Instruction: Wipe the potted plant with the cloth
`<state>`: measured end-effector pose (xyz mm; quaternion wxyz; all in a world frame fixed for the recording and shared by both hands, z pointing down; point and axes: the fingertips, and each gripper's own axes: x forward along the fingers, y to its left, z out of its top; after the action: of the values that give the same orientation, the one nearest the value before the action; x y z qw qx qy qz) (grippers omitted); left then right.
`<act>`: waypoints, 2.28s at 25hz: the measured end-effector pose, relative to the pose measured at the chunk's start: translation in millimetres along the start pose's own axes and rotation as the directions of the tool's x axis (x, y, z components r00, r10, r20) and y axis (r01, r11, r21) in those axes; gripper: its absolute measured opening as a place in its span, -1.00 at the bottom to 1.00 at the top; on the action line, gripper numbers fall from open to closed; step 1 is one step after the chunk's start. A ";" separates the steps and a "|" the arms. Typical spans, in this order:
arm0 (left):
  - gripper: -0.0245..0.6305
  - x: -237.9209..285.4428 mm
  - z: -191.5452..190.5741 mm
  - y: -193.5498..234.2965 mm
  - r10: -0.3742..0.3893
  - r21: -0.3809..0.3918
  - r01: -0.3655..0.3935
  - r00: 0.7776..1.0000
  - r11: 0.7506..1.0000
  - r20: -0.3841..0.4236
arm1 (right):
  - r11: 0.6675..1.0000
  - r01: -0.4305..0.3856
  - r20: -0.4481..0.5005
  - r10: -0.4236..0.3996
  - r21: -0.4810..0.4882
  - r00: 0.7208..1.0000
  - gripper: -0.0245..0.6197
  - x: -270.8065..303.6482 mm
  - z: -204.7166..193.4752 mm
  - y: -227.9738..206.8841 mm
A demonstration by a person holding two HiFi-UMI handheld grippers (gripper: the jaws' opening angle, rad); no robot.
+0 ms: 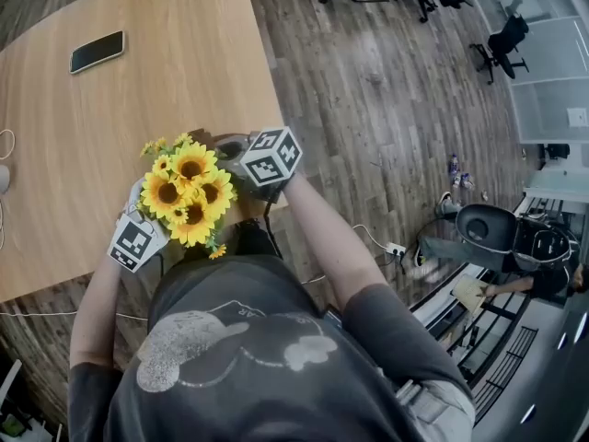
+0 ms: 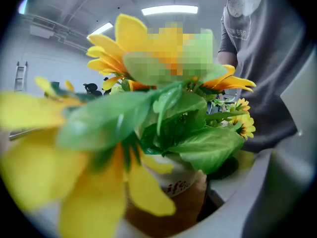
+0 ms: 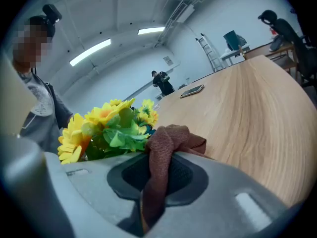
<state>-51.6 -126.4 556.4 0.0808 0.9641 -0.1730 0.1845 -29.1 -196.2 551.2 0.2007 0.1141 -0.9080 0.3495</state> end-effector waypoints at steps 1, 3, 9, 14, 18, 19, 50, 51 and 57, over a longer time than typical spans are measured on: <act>0.89 0.2 -0.1 -0.2 -0.003 -0.002 0.003 1.000 1.000 0.001 | 1.000 0.005 0.010 -0.005 0.009 1.000 -0.74 -3.3 -3.3 1.7; 0.90 0.0 -0.5 -0.9 -0.009 -0.003 0.009 1.000 1.000 0.000 | 0.999 0.018 0.034 -0.019 0.029 0.999 -0.74 -10.8 -12.0 6.0; 0.90 0.4 -1.2 13.1 0.012 -0.012 -0.012 1.000 1.000 -0.012 | 0.996 0.043 0.080 -0.050 0.081 0.996 -0.74 -32.2 -44.4 24.5; 0.89 2.2 -3.0 18.2 0.046 -0.025 -0.046 0.999 0.999 -0.018 | 0.997 0.062 0.079 -0.066 0.050 0.995 -0.74 -29.3 -68.4 47.1; 0.89 1.0 0.9 27.2 0.093 -0.027 -0.094 0.995 0.995 -0.025 | 0.995 0.085 0.099 -0.090 0.057 0.991 -0.74 -26.8 -65.1 43.2; 0.90 -1.5 0.4 28.8 0.118 -0.032 -0.119 0.993 0.992 -0.025 | 0.995 0.085 0.100 -0.091 0.058 0.991 -0.74 -27.1 -65.2 43.1; 0.67 -21.0 -11.2 20.3 0.760 -0.333 -0.728 0.648 0.599 -0.048 | 0.993 0.112 0.158 -0.104 -0.039 0.982 -0.74 -96.4 -33.3 -9.3; 0.46 -23.1 -11.5 22.5 0.771 -0.339 -0.738 0.634 0.583 -0.055 | 0.991 0.126 0.152 -0.116 -0.054 0.982 -0.74 -92.0 -25.7 -15.6; 0.45 -25.7 -12.2 20.6 0.757 -0.334 -0.724 0.652 0.604 -0.046 | 0.990 0.109 0.099 -0.101 -0.089 0.990 -0.74 -30.0 16.3 -33.6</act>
<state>-85.5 -135.0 559.6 0.1447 0.7864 -0.5880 0.1218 4.7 -229.8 546.7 0.1812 0.1685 -0.9247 0.2894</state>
